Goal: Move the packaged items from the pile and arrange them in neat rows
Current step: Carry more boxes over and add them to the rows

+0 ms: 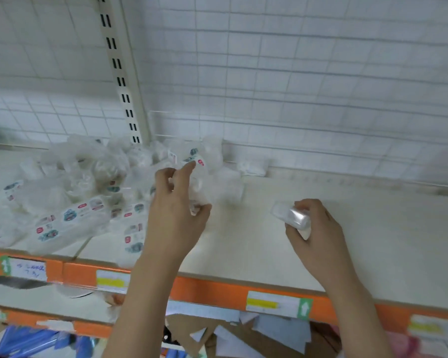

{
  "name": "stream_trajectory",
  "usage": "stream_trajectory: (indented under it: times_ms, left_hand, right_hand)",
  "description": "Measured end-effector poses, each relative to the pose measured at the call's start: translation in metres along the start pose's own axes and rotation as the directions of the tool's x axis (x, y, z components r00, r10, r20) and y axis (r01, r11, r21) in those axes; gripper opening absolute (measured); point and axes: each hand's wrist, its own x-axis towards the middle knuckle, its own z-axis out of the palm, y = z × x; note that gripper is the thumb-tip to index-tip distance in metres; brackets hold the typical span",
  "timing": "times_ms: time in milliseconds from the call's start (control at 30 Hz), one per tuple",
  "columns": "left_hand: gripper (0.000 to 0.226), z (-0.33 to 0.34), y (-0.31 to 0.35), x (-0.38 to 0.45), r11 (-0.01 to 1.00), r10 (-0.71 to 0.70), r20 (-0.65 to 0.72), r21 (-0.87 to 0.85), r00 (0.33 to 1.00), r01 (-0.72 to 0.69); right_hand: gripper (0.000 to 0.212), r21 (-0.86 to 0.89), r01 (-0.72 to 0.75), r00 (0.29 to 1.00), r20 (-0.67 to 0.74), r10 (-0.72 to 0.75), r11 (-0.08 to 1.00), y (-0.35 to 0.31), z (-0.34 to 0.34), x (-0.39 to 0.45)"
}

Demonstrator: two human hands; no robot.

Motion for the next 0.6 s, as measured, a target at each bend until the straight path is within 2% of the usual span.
stream_trajectory:
  times_ms: [133, 233, 400, 600]
  left_hand:
    - [0.076, 0.049, 0.074, -0.021, 0.997, -0.008, 0.027, -0.080, 1.000, 0.010]
    - [0.076, 0.090, 0.138, -0.043, 0.995, 0.022, 0.059, -0.096, 0.998, -0.016]
    - [0.078, 0.146, 0.224, -0.079, 0.992, 0.056, 0.111, -0.118, 0.992, -0.043]
    - [0.077, 0.179, 0.274, -0.097, 0.997, 0.047, 0.180, -0.069, 0.983, -0.036]
  right_hand:
    - [0.033, -0.050, 0.023, 1.000, -0.020, -0.024, 0.998, 0.053, -0.061, -0.016]
    - [0.037, -0.076, -0.023, 1.000, -0.002, 0.023, 0.997, 0.103, -0.114, -0.033]
    - [0.039, 0.002, -0.108, 0.994, -0.008, 0.108, 0.994, 0.176, -0.185, -0.051]
    - [0.033, 0.109, -0.151, 0.988, 0.003, 0.151, 0.983, 0.224, -0.224, -0.067]
